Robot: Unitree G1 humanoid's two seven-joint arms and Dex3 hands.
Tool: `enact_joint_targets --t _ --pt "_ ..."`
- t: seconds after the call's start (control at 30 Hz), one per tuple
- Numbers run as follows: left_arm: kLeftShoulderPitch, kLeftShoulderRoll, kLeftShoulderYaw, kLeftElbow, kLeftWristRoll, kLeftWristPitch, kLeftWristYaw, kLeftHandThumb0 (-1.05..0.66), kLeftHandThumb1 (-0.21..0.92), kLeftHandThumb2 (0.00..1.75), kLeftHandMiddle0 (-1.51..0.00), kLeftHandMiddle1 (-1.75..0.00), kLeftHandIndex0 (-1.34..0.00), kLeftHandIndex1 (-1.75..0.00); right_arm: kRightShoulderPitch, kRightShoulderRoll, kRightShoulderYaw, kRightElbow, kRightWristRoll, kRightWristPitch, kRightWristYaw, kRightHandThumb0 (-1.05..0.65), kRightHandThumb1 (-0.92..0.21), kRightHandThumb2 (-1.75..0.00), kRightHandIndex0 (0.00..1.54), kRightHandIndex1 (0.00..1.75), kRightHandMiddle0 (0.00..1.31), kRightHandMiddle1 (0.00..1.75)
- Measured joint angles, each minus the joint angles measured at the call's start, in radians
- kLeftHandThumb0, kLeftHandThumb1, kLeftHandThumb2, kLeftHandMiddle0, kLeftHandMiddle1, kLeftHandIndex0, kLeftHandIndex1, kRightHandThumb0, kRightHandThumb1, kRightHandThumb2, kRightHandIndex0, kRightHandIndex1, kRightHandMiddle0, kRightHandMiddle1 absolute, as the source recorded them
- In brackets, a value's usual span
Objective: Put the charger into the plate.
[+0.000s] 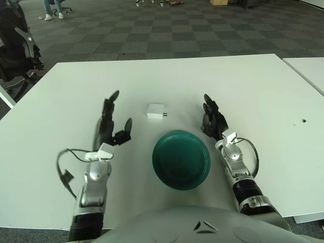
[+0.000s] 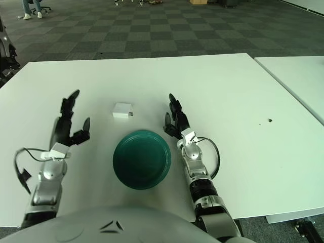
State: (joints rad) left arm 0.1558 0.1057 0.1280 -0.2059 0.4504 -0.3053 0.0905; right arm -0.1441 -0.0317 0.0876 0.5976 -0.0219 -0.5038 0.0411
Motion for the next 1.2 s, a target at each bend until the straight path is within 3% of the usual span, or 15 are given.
enact_joint_targets --t 0.17,0.33,0.63,0.8,1.2 --pt "-0.097 0.017 -0.003 -0.070 0.076 0.091 -0.003 -0.87 0.92 0.78 -0.39 -0.09 0.00 -0.97 -0.031 0.002 -0.001 0.044 0.000 -0.009 0.000 -0.93 -0.92 -0.98 0.01 0.00 0.00 0.05" --pt "-0.235 0.071 -0.021 -0.003 0.144 0.134 -0.003 -0.97 0.92 0.75 -0.39 -0.09 0.00 -1.02 -0.050 0.004 -0.001 0.078 -0.006 -0.012 -0.009 -0.92 -0.92 -0.97 0.01 0.00 0.00 0.05" --pt "-0.430 0.229 -0.128 0.213 0.245 0.121 -0.051 -1.04 0.92 0.70 -0.34 -0.07 0.00 -1.05 -0.075 0.009 0.005 0.115 -0.028 -0.012 -0.023 -0.91 -0.92 -0.96 0.03 0.01 0.00 0.03" --pt "-0.497 0.303 -0.231 0.333 0.327 0.087 -0.081 -1.04 0.92 0.56 -0.27 -0.03 0.00 -1.05 -0.075 0.005 0.018 0.115 -0.044 -0.008 -0.031 -0.91 -0.92 -0.97 0.04 0.01 0.00 0.03" --pt "-0.626 0.331 -0.412 0.566 0.358 0.018 -0.206 -1.05 0.92 0.51 -0.22 0.00 0.00 -1.03 -0.074 0.002 0.038 0.103 -0.066 -0.001 -0.021 -0.90 -0.92 -0.95 0.07 0.02 0.01 0.08"
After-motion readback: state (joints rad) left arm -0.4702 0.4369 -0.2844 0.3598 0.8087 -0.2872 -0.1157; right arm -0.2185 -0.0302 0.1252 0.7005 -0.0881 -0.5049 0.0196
